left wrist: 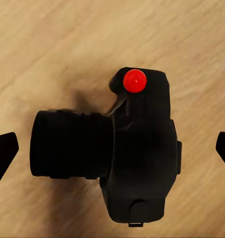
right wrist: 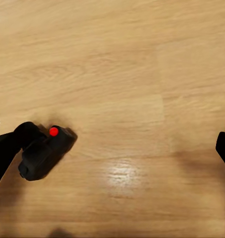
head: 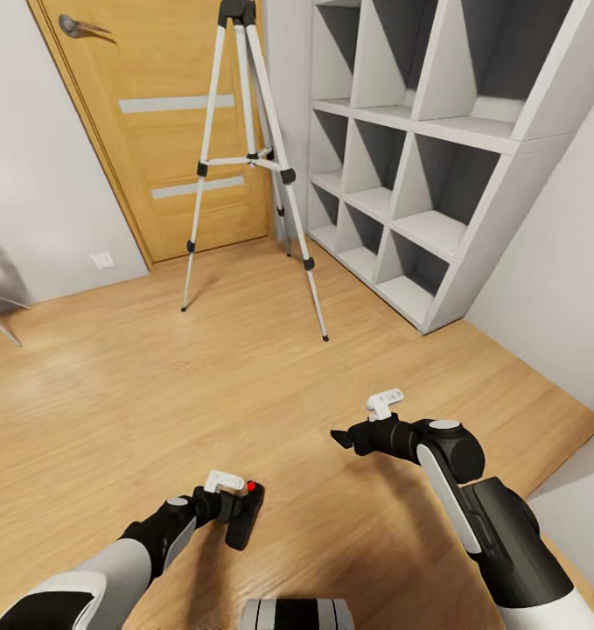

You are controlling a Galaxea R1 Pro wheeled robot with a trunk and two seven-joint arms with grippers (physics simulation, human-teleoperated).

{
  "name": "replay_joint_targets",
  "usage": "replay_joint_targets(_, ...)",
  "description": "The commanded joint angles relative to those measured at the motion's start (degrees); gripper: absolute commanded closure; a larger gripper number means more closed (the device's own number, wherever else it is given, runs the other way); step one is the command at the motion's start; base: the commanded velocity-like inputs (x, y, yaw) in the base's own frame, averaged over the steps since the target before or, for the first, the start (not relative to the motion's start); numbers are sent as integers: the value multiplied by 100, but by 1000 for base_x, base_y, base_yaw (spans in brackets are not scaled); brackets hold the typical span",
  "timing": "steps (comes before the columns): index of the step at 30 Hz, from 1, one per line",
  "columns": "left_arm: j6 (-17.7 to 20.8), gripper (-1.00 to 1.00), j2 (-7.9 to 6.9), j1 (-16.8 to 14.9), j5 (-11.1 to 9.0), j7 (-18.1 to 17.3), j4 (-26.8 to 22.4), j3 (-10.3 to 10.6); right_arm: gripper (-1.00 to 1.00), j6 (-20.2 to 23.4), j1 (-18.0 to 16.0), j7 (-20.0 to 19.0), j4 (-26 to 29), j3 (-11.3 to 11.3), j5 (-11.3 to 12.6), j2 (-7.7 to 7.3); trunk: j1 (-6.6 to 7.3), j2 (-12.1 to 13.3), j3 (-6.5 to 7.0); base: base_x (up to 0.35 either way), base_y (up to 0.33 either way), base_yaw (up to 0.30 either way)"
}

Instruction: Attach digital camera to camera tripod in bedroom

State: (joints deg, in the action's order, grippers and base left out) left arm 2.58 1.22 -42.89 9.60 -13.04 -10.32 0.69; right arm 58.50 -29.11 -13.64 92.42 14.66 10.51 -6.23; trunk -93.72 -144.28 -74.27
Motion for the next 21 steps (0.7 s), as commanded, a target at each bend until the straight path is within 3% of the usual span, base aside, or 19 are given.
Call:
replay_joint_targets(1,32,-100,11,-1,65,-5,-13,3,-100,22,-5,3,4,5,12,-3,1,-2,-4,0,0,0)
replay_joint_targets(11,312,-100,357,18,271,202,-14,11,-100,21,1,10,4,10,12,-1,1,-2,-4,0,0,0)
replay_joint_targets(15,403,-100,416,26,291,498,-14,11,-100,21,1,10,4,12,12,3,1,-2,-4,0,0,0)
replay_joint_targets(21,447,-100,452,39,301,715,-14,14,-100,21,1,11,4,17,12,6,-14,-10,-137,0,0,0)
